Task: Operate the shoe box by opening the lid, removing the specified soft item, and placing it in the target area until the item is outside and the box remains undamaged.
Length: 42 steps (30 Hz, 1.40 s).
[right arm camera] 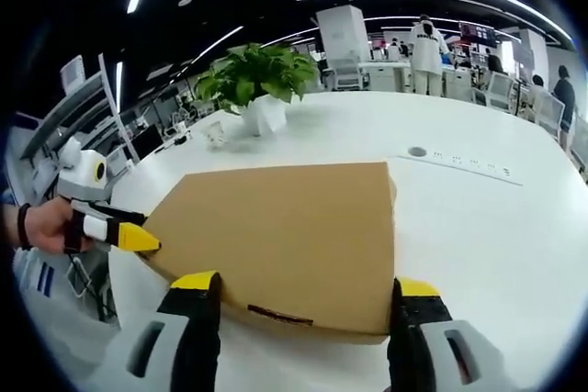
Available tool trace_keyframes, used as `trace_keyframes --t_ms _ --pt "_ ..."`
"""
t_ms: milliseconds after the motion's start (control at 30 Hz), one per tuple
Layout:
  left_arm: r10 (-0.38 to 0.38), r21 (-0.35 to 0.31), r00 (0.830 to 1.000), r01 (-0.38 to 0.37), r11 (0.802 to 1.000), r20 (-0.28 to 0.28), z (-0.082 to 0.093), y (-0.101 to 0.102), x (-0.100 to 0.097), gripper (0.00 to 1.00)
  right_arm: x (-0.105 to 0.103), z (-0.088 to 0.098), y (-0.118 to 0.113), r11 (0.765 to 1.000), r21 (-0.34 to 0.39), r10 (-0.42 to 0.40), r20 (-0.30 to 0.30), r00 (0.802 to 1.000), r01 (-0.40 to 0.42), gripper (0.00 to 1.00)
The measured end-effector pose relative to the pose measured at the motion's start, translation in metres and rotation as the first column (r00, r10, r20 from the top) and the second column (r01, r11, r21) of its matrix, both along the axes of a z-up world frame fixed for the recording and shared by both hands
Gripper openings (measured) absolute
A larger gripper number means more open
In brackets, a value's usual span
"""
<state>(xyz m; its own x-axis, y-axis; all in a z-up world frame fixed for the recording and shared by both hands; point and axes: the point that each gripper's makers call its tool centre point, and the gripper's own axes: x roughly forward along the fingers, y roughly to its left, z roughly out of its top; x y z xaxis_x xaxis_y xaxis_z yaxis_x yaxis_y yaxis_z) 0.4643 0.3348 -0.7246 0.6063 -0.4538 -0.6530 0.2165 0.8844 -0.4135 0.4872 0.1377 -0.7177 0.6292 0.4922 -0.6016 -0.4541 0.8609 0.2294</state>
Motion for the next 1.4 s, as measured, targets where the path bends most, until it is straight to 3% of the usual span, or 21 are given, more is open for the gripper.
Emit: trace_keyframes --t_ms 400,833,967,1067,1333,1367,1400 --pt "0.019 -0.001 1.0 -0.019 1.0 0.001 0.001 0.016 -0.022 0.64 -0.019 0.0 0.016 1.0 0.003 0.025 -0.004 1.0 -0.025 0.72" --pt "0.007 -0.002 1.0 -0.007 1.0 -0.001 0.001 0.024 -0.032 0.64 -0.028 0.0 0.022 0.999 0.006 0.052 -0.006 0.999 -0.052 0.73" --pt "-0.015 0.004 1.0 0.015 1.0 0.003 0.001 0.025 -0.033 0.64 -0.035 -0.001 0.025 0.991 -0.015 0.13 -0.002 0.992 -0.13 0.78" --pt "-0.037 0.009 0.999 0.037 0.999 0.014 0.002 0.025 -0.035 0.65 -0.039 -0.004 0.023 0.977 -0.086 0.198 0.009 0.98 -0.197 0.79" --pt "-0.137 0.049 0.989 0.134 0.99 0.057 0.004 0.02 -0.043 0.7 -0.039 -0.005 0.02 0.972 -0.1 0.215 0.011 0.977 -0.213 0.74" --pt "-0.15 0.059 0.987 0.147 0.987 0.059 0.004 0.02 -0.044 0.7 -0.039 -0.005 0.02 0.972 -0.102 0.216 0.011 0.976 -0.213 0.73" --pt "-0.206 0.137 0.976 0.196 0.971 0.069 0.0 0.022 -0.045 0.69 -0.039 -0.005 0.02 0.973 -0.1 0.212 0.012 0.977 -0.21 0.72"
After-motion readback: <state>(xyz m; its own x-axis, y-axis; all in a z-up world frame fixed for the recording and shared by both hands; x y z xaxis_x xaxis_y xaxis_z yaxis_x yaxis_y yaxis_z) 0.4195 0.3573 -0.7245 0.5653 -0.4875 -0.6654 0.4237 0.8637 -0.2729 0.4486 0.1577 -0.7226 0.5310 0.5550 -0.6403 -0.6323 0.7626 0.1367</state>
